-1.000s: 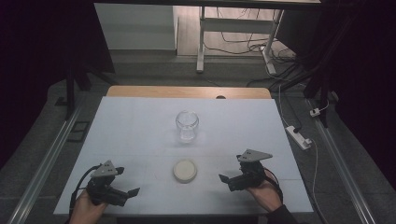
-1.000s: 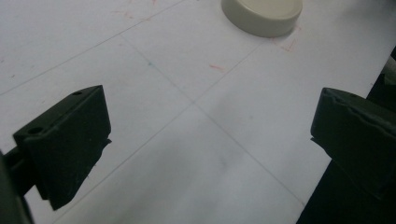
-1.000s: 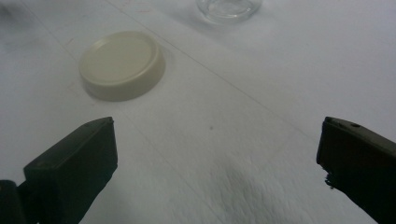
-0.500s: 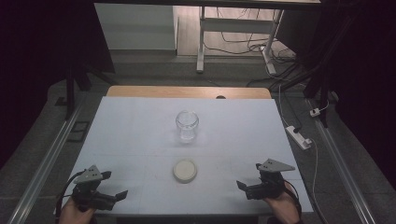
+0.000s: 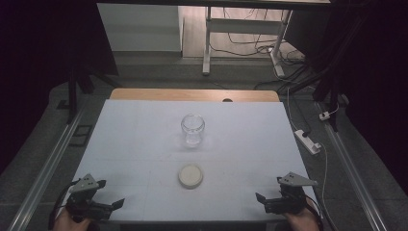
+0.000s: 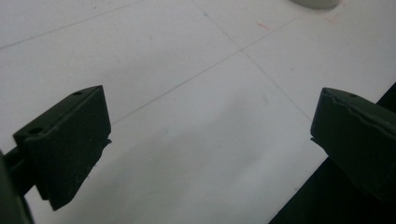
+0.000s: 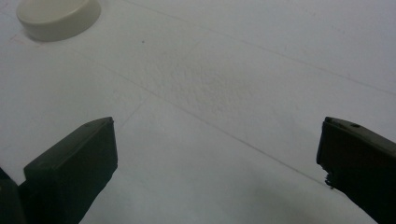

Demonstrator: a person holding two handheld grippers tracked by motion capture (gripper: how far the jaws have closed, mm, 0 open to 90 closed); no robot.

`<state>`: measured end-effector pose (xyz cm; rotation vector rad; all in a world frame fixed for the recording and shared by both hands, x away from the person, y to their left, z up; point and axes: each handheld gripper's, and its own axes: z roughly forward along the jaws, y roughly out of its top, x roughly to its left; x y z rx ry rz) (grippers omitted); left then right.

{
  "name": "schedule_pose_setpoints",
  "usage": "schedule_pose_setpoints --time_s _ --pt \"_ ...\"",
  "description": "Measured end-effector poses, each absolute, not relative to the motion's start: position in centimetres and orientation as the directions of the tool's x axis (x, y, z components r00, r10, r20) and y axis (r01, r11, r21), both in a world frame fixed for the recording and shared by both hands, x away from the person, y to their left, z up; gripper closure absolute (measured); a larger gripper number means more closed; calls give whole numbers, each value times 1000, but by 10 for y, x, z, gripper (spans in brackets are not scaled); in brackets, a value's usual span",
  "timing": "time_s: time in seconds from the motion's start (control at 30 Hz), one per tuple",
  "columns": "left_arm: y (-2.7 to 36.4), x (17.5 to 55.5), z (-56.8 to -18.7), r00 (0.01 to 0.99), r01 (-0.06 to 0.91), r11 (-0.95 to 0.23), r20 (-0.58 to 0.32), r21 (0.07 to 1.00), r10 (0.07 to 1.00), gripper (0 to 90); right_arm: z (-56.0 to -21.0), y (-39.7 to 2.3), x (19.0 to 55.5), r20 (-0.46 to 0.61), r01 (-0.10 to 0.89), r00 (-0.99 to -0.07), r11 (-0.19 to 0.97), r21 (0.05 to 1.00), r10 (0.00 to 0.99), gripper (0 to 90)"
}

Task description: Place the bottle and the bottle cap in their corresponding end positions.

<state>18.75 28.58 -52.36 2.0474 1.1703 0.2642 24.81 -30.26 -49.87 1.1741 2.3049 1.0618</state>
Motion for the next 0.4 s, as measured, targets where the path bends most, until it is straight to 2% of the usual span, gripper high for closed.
schedule_pose_setpoints --time_s 0.4 --pt "287 183 -525 539 677 -327 -142 659 831 0 -498 -309 241 34 570 -590 386 726 807 0"
